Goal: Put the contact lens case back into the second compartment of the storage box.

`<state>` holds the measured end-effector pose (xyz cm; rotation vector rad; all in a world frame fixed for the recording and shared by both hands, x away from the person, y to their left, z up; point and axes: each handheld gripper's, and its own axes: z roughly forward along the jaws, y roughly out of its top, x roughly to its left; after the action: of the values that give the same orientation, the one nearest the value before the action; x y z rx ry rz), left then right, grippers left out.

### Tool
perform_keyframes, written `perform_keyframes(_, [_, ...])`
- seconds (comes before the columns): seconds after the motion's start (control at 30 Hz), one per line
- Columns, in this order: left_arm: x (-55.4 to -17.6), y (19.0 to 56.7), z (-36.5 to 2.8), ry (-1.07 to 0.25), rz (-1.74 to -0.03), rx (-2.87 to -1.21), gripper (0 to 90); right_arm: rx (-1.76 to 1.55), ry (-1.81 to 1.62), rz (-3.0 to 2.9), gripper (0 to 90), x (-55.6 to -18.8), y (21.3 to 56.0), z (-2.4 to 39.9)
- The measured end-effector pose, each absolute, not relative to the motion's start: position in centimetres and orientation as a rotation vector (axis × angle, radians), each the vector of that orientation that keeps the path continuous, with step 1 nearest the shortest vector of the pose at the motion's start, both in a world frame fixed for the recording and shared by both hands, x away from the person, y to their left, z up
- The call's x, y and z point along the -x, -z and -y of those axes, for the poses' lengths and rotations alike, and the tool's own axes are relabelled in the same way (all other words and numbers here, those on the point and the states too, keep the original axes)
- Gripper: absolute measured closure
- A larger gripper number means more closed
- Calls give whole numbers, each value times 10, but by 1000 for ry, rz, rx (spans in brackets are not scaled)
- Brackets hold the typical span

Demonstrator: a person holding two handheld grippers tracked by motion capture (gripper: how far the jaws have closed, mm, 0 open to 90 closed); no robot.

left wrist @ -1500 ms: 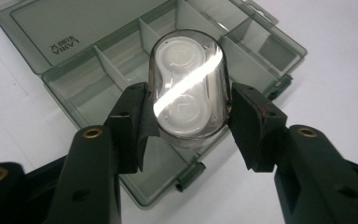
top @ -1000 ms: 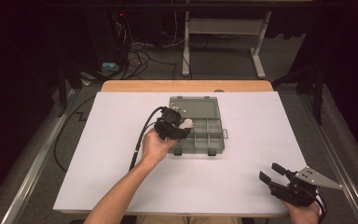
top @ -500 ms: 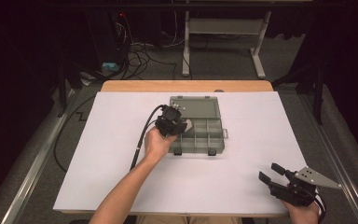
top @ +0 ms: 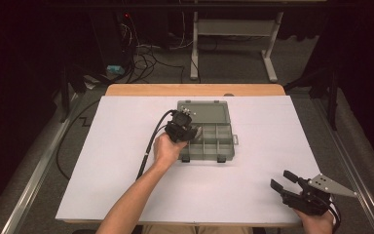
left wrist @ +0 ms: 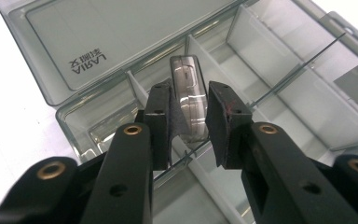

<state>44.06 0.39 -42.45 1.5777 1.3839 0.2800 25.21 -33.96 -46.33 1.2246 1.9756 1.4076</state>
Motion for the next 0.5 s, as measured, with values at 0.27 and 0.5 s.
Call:
perform_keyframes(0.27, [-443,428,-3,-263,-1396,-1585,738,-1221,-1408,-1978,343,-252,463,339])
perform_keyframes(0.5, [-443,429,-5,-254,-1413,-1589,754,-1218,-1403,-1988,343,-252,463,338])
